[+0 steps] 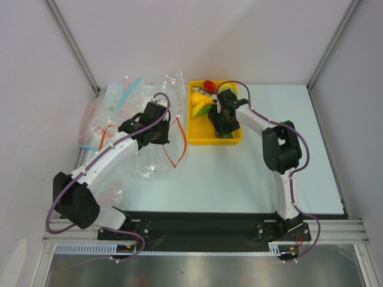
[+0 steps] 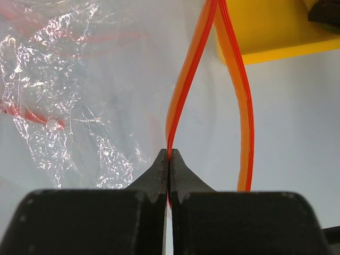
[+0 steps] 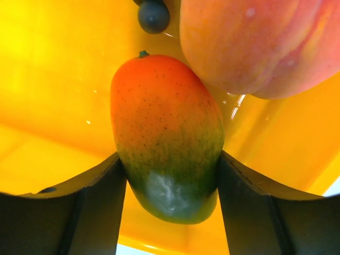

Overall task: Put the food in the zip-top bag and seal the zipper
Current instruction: Pick up the fake fruit from the bin, then place the fake fruit in the zipper food storage bag.

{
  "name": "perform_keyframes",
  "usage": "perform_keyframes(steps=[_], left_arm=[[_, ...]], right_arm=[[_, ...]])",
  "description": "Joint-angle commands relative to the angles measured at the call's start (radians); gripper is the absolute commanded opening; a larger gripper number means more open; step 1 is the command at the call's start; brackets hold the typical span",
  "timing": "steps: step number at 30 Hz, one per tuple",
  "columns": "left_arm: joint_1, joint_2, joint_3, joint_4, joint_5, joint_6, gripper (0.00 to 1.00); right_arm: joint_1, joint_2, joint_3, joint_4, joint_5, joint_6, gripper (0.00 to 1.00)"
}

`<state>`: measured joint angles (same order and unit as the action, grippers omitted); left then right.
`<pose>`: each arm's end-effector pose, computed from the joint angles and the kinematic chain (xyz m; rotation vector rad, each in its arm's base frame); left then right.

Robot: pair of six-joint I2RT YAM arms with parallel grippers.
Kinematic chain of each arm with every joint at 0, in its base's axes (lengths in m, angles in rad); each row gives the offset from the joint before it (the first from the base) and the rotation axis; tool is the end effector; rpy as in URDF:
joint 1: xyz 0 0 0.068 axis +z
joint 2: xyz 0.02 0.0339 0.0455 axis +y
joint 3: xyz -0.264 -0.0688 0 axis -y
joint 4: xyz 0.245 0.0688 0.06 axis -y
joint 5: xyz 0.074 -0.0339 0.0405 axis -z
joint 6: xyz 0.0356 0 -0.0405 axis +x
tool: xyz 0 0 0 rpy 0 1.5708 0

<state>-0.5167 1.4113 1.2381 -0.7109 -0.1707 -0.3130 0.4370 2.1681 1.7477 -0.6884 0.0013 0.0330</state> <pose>0.2629 -0.1424 0.3067 0.1740 2.4377 -0.1607 0.4218 0.1970 0.1885 -0.5389 2.6337 0.1455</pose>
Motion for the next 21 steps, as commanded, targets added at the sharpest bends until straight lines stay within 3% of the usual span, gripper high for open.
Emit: perform_keyframes(steps=[1, 6, 13, 21], left_arm=[[0.001, -0.018, 0.047, 0.016, 0.026, 0.025, 0.00], [0.000, -0.017, 0.063, 0.014, 0.077, 0.028, 0.00], [0.000, 0.009, 0.090, 0.016, 0.102, 0.017, 0.00], [0.000, 0.032, 0.133, 0.019, 0.117, 0.015, 0.00]], right_arm=[[-0.001, -0.023, 0.027, 0.013, -0.030, 0.005, 0.52], [0.000, -0.161, -0.028, 0.107, -0.101, 0.030, 0.48], [0.002, -0.336, -0.102, 0.144, -0.351, 0.084, 0.41], [0.091, -0.502, -0.137, 0.072, -0.512, 0.093, 0.38]])
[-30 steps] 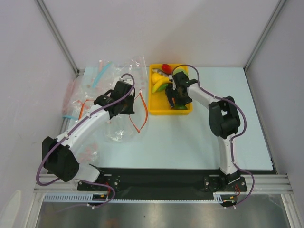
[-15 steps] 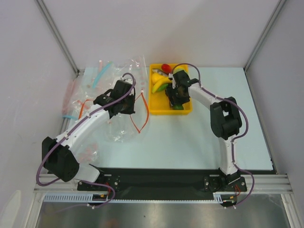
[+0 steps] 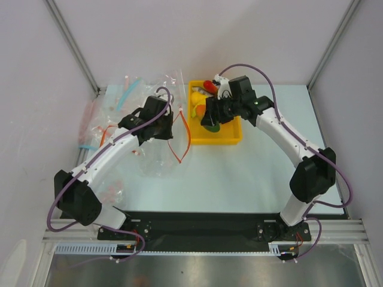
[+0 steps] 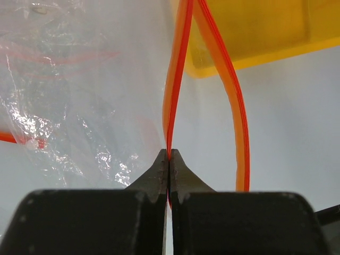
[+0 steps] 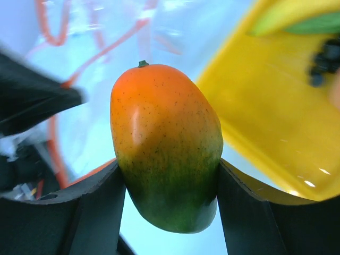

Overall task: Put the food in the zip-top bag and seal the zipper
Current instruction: Place the fake fruit in the zipper food storage bag.

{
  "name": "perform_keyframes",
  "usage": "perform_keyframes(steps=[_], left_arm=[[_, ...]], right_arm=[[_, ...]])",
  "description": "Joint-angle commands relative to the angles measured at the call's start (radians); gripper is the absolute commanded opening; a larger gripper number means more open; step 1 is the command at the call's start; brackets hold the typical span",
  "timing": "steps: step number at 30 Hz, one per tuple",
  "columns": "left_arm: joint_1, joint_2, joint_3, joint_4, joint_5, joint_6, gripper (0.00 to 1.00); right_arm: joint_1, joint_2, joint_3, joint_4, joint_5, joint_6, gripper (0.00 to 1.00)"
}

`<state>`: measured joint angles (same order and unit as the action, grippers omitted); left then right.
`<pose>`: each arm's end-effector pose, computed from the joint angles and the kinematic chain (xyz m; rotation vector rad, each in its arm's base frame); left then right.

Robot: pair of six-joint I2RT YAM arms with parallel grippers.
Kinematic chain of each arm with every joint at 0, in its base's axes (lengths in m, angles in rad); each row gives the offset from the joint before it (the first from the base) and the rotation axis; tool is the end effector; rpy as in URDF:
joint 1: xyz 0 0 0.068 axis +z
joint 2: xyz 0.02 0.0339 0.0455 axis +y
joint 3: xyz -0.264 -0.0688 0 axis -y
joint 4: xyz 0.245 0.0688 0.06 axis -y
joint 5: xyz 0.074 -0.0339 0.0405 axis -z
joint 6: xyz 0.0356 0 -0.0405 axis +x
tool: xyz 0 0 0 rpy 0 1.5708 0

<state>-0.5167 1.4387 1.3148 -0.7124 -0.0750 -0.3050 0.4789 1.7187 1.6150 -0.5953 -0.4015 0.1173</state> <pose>0.2701 -0.1504 0.3232 0.2213 2.4143 -0.2891 0.3402 0.1923 0.3402 -0.6306 2.2324 0.7651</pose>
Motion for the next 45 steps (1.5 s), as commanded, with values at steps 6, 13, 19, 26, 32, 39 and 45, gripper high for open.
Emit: perform_keyframes(steps=[6, 13, 19, 26, 32, 39, 45], left_arm=[[-0.002, 0.006, 0.051, 0.040, -0.008, 0.000, 0.00], [-0.002, -0.055, 0.015, 0.106, 0.067, 0.003, 0.00], [-0.002, -0.119, -0.043, 0.166, 0.179, -0.008, 0.00], [-0.005, -0.179, -0.107, 0.211, 0.254, -0.014, 0.00], [-0.006, -0.196, -0.160, 0.240, 0.308, -0.046, 0.01], [-0.011, -0.213, -0.178, 0.280, 0.330, -0.101, 0.00], [-0.009, -0.190, -0.124, 0.243, 0.284, -0.128, 0.00]], right_arm=[[0.148, -0.051, 0.016, -0.069, -0.174, 0.087, 0.38], [0.196, 0.022, 0.002, -0.028, -0.198, 0.177, 0.37], [0.190, 0.119, 0.058, -0.060, -0.192, 0.217, 0.37], [0.149, 0.165, 0.079, -0.066, -0.226, 0.281, 0.37], [0.103, 0.154, 0.068, 0.060, -0.296, 0.410, 0.40], [0.079, 0.148, 0.072, 0.140, -0.333, 0.501, 0.59], [0.075, 0.085, 0.054, 0.088, -0.275, 0.450, 0.89]])
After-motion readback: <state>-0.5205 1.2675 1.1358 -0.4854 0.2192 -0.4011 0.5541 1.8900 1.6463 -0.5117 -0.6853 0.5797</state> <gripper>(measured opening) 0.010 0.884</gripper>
